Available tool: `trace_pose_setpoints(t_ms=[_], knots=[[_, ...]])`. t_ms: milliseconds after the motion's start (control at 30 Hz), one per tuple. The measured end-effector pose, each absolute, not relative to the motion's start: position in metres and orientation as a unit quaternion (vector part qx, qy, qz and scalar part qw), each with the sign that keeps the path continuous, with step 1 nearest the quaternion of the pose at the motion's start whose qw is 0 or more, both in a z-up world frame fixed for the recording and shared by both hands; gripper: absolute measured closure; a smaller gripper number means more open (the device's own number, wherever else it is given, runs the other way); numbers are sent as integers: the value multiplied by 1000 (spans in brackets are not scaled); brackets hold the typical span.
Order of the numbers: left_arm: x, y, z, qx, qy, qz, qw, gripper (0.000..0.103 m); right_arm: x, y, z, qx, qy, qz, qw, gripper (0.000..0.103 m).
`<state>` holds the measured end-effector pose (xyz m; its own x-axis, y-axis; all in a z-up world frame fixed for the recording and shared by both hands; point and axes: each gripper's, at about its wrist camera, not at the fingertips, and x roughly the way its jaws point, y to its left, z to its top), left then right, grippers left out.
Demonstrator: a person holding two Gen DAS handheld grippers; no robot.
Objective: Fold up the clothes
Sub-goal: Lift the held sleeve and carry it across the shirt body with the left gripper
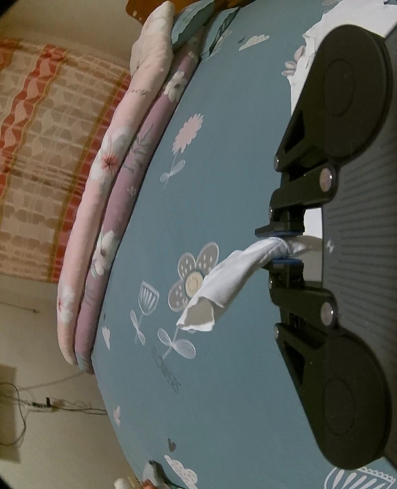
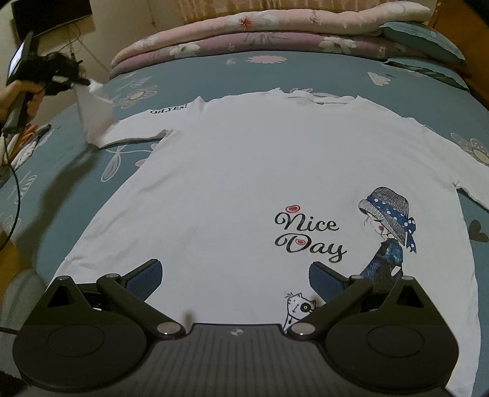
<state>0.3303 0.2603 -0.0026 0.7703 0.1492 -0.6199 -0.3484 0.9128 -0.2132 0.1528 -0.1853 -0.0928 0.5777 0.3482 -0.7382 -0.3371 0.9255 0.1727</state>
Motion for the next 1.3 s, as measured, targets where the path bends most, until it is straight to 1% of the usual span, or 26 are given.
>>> trace_pose_setpoints(t_ms=[600,1300], knots=[[375,141,31,-98,316,80,940,92,139,-208,-89,18,393,233,889,0],[409,19,53,-58,319,13,946,92,132,-260,-95,75,375,219,898,0]])
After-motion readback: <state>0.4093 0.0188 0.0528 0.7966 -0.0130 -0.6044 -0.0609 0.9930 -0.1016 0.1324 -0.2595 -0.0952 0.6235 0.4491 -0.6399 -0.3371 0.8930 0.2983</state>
